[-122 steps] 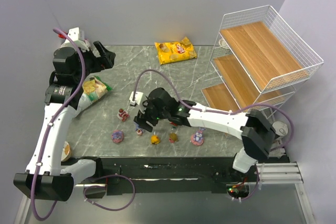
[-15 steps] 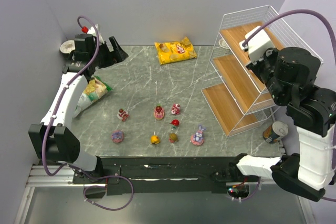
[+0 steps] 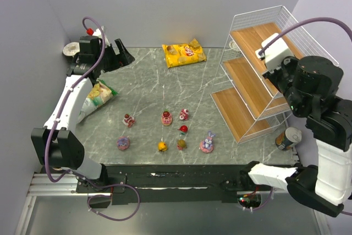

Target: Place and organize the plastic toys onto the shelf

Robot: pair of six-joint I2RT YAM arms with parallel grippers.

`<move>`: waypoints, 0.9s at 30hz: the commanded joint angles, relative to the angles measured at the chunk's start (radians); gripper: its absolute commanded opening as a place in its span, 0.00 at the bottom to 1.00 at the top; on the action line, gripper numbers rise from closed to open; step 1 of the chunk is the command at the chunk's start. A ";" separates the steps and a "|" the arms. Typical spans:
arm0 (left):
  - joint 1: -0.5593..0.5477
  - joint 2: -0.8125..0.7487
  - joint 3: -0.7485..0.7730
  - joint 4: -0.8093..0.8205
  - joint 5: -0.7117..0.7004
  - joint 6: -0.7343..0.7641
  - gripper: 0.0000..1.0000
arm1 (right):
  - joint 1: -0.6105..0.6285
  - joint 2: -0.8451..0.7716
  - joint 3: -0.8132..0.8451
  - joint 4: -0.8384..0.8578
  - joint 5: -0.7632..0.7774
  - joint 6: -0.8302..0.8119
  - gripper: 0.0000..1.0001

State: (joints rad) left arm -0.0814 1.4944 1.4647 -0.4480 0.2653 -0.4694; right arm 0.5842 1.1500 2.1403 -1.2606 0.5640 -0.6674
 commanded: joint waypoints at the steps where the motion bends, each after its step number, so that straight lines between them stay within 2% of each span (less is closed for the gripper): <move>1: 0.005 -0.010 0.022 0.029 0.009 -0.018 0.96 | -0.006 -0.044 0.003 0.003 0.016 -0.001 0.00; 10: 0.005 -0.028 0.002 0.031 0.003 -0.023 0.96 | -0.009 -0.055 -0.057 0.015 0.039 -0.012 0.00; 15: 0.005 -0.034 -0.001 0.025 -0.003 -0.017 0.96 | -0.011 -0.049 -0.054 0.023 0.048 -0.001 0.08; 27: 0.005 -0.042 -0.003 0.015 -0.017 -0.006 0.96 | -0.014 -0.013 -0.031 0.041 0.039 0.025 0.14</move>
State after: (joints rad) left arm -0.0814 1.4940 1.4624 -0.4477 0.2626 -0.4755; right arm 0.5777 1.1236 2.0884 -1.2598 0.5983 -0.6636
